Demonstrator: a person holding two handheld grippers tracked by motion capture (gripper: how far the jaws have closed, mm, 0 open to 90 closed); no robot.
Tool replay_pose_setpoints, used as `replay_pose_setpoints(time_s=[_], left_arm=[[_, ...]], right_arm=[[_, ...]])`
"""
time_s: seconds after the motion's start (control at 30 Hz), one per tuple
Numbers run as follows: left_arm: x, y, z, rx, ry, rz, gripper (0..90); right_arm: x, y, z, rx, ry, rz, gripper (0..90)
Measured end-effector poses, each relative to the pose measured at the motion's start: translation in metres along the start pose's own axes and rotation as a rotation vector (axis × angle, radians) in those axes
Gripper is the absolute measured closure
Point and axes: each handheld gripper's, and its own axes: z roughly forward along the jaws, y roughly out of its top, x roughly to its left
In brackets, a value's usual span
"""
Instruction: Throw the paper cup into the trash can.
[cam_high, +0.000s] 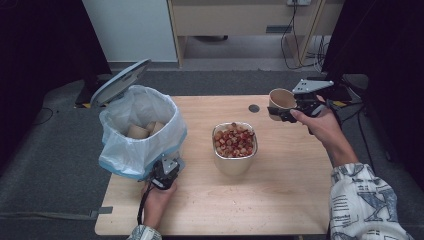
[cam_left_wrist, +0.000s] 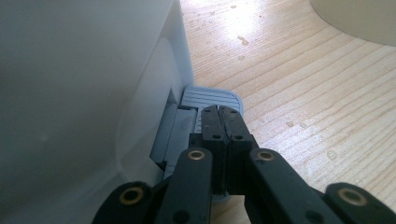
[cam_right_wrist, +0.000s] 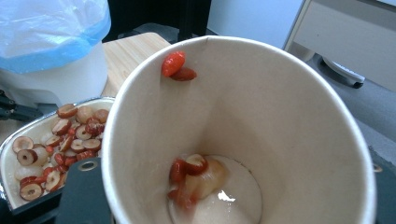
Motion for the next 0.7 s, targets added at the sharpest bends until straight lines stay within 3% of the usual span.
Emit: replay_pose_setpoints(time_s=[0.7], left_arm=[[0.0,0.0,0.0,0.0,0.0,0.0,88.7]], right_arm=[[0.006,0.014,-0.002,-0.033,0.02,0.006,32.6]])
